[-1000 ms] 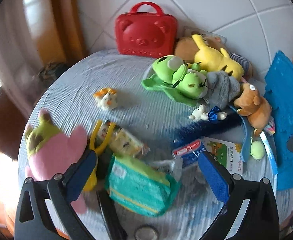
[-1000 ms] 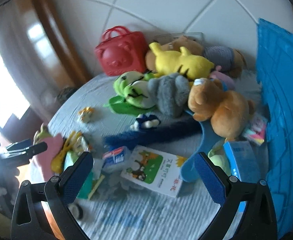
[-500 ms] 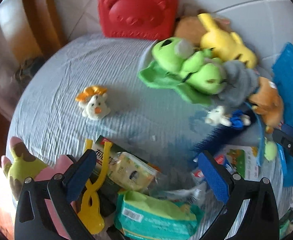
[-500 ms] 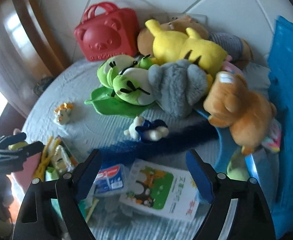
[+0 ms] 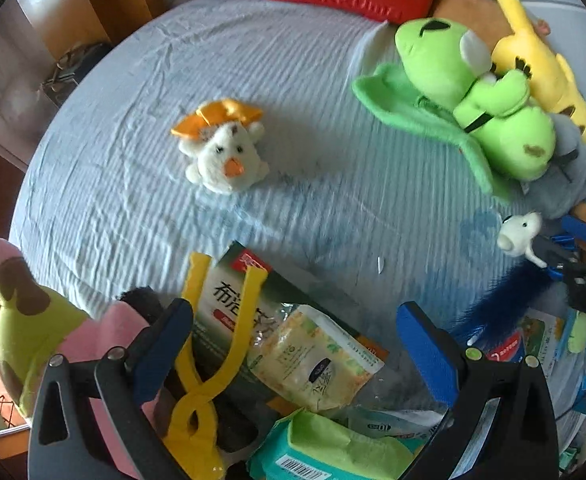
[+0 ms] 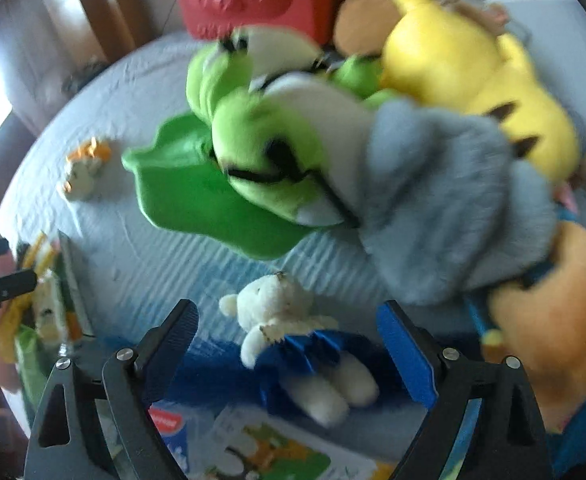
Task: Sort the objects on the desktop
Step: 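Grasp the white bear plush with right tool while left tool grasps a clear snack bag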
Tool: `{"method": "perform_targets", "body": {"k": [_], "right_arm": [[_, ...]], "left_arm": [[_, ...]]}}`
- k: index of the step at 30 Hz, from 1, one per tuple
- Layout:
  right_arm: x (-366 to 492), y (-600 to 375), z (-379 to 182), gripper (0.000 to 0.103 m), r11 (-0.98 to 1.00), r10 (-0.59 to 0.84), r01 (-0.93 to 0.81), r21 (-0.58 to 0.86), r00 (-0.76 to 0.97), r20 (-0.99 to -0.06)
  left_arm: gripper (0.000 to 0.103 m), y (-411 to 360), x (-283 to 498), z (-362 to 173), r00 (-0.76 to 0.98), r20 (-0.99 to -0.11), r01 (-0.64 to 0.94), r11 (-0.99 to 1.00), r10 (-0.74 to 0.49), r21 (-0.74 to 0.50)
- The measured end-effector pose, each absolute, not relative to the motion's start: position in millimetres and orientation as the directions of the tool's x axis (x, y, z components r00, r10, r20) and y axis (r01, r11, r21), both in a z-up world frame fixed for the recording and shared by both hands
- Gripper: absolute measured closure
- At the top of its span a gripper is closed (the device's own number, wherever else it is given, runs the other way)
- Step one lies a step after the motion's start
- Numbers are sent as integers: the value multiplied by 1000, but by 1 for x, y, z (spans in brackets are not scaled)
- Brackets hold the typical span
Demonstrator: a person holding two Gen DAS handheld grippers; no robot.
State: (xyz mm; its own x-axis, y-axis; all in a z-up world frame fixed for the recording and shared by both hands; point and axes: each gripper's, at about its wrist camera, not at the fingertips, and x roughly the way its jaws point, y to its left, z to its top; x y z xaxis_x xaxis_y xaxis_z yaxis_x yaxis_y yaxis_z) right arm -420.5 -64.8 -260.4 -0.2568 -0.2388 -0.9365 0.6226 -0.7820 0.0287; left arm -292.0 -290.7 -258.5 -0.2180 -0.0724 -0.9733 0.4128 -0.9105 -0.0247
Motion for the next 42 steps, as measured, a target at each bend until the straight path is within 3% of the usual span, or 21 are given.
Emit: {"method": "perform_targets", "body": {"k": [5, 7, 9, 10, 20, 22, 27, 33, 36, 42], "right_arm": [[-423, -67, -303, 14, -779, -161, 627, -4, -206, -965], [-422, -63, -309, 26, -789, -167, 614, 8, -201, -965], [-422, -58, -300, 56, -801, -216, 597, 46, -218, -952], [-422, -56, -296, 60, -805, -234, 590, 57, -228, -945], [-405, -20, -251, 61, -828, -319, 545, 128, -271, -908], [-400, -14, -248, 61, -829, -321, 544, 132, -268, -908], [-397, -9, -247, 61, -830, -332, 540, 140, -277, -902], [-396, -4, -245, 61, -832, -346, 535, 149, -289, -893], [-390, -3, -234, 61, -829, -360, 539, 150, -309, -880], [-375, 7, -216, 61, -837, -374, 524, 158, -337, -864]], "left_arm": [[0, -296, -291, -269, -192, -978, 440, -898, -77, -16], [0, -300, -289, -271, -186, -979, 455, -891, -82, -12], [0, -300, -287, -271, -182, -979, 466, -885, -87, -8], [0, -299, -287, -271, -180, -980, 469, -883, -90, -5], [0, -280, -270, -292, -101, -993, 565, -825, -67, -2], [4, -277, -269, -294, -108, -985, 567, -822, -135, 51], [39, -283, -262, -293, -162, -983, 577, -816, -82, -27], [73, -274, -264, -273, -224, -972, 524, -850, -69, -60], [80, -270, -265, -264, -254, -965, 502, -861, -63, -76], [81, -262, -266, -272, -249, -968, 435, -896, -27, -87]]}}
